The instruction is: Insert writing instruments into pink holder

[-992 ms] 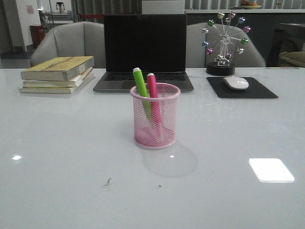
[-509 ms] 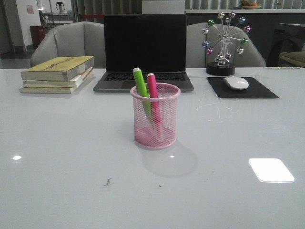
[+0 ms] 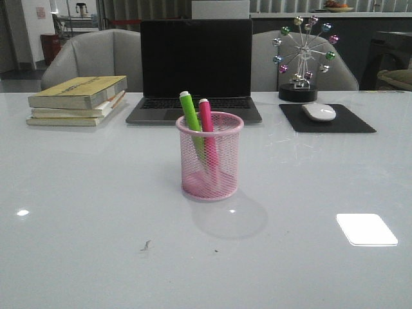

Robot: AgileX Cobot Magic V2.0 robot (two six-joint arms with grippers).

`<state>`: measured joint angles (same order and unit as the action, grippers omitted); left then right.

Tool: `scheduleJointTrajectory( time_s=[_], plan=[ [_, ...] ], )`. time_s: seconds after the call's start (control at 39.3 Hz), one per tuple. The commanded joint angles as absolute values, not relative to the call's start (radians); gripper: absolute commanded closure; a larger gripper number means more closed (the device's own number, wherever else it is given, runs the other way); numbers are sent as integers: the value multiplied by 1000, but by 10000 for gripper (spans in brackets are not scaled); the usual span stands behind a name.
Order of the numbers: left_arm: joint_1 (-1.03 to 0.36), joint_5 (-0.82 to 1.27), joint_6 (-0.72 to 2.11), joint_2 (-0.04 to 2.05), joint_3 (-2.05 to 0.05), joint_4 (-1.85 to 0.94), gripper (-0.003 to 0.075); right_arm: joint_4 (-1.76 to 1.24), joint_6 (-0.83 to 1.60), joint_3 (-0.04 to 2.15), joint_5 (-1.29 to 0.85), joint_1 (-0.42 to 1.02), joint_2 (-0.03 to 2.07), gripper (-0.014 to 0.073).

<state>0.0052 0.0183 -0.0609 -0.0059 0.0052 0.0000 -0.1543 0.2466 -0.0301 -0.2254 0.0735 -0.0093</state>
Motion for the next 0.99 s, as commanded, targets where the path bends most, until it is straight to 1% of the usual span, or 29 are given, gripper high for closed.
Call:
scheduleJointTrajectory(
  time_s=[0.0, 0.97],
  plan=[
    [0, -28, -73, -29, 8, -6, 628, -151, 255, -31, -144, 74, -29, 545],
    [0, -16, -73, -29, 8, -36, 628, -151, 255, -31, -144, 74, -29, 545]
  ],
)
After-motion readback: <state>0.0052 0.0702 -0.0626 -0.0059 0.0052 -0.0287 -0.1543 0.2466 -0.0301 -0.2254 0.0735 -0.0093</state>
